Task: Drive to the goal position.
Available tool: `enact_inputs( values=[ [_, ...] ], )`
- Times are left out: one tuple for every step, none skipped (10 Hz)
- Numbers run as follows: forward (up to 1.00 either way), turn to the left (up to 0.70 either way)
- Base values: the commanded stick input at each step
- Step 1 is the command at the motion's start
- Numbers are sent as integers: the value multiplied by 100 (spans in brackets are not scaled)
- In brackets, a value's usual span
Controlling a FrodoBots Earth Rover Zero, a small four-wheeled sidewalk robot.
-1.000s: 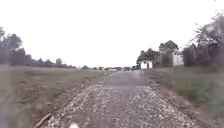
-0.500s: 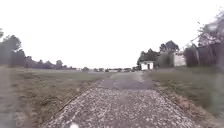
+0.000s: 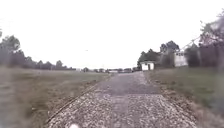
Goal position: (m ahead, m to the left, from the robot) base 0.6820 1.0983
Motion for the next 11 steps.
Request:
enact_inputs(
  values=[
    [70,-34],
    [70,-22],
    [70,-6],
    [70,0],
    [70,0],
    [70,0],
    [70,0],
    [70,0],
    [70,0],
    [70,-2],
    [70,-18]
  ],
)
